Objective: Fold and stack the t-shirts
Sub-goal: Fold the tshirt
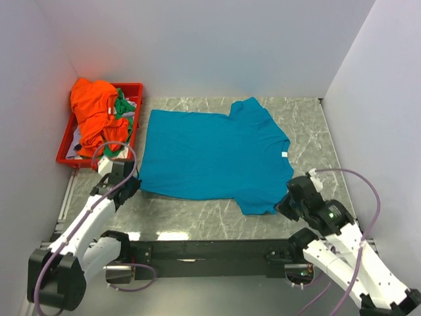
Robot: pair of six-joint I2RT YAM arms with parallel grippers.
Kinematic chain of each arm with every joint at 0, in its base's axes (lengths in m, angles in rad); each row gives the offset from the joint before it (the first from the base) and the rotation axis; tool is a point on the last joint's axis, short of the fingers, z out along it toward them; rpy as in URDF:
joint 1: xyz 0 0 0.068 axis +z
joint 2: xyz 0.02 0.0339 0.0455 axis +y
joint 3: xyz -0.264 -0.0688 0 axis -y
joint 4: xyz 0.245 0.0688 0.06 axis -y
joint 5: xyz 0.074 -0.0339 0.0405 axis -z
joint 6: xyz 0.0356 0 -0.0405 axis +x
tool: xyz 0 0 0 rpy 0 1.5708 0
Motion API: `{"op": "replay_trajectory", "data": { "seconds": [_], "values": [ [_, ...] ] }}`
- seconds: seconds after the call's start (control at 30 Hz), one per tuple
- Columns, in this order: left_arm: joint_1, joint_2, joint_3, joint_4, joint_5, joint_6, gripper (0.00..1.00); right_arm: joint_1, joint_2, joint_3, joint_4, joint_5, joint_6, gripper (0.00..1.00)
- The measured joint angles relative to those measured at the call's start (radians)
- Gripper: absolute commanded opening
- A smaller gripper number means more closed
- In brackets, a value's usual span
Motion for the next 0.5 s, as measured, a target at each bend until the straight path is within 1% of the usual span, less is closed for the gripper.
{"op": "replay_trajectory", "data": {
  "seconds": [0.23,0.33,0.5],
  "values": [
    [-0.001,0.24,0.183,0.023,0.008,0.037,0.01,-0.022,0.334,0.126,0.148,0.037,-0.133,0.0],
    [-0.001,0.343,0.261,0.031,0.011,0.044,0.01,-0.063,0.51,0.198,0.228,0.031,-0.205,0.0],
    [-0.001,0.499,0.367,0.042,0.014,0.056,0.01,-0.156,0.736,0.283,0.346,-0.015,-0.303,0.0]
  ]
}}
